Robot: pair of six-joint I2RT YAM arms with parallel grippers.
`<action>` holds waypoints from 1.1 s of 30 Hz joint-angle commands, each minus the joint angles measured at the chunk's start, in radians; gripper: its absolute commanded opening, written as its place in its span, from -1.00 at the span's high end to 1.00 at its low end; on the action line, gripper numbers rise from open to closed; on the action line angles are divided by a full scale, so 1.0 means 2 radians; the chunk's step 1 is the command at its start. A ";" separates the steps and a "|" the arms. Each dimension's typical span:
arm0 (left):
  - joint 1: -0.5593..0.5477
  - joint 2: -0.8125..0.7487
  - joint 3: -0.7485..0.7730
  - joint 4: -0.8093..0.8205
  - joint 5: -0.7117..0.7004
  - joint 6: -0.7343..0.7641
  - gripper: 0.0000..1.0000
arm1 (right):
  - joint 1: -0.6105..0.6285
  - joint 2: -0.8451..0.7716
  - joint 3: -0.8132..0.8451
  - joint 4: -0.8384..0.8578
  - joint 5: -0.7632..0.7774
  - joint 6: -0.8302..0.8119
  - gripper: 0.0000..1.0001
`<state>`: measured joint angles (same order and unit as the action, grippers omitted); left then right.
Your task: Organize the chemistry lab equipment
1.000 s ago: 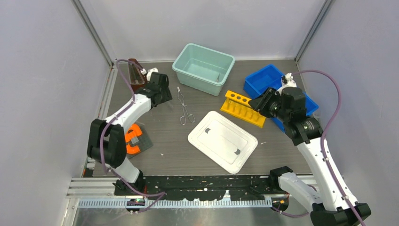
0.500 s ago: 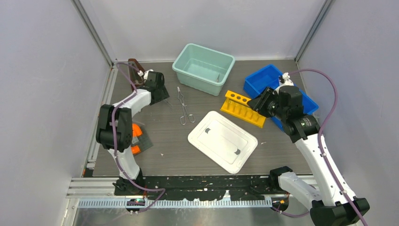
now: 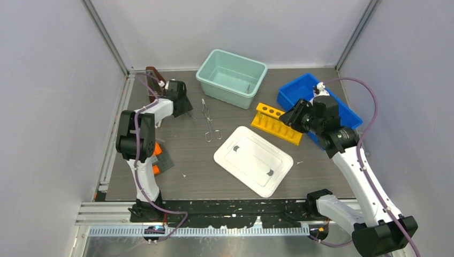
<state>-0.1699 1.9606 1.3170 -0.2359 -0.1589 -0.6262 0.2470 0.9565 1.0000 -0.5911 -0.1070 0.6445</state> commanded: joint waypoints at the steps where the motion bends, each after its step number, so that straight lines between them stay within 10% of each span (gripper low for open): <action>1: 0.005 0.012 0.022 0.019 0.019 -0.007 0.05 | 0.002 0.000 0.000 0.027 0.002 -0.013 0.20; 33: 0.005 -0.174 -0.031 -0.101 0.149 0.095 0.72 | 0.002 -0.032 0.003 0.025 -0.059 0.019 0.14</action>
<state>-0.1616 1.7351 1.2957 -0.4015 0.0406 -0.4908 0.2470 0.9092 0.9871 -0.5762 -0.1829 0.6636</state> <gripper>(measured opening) 0.271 0.424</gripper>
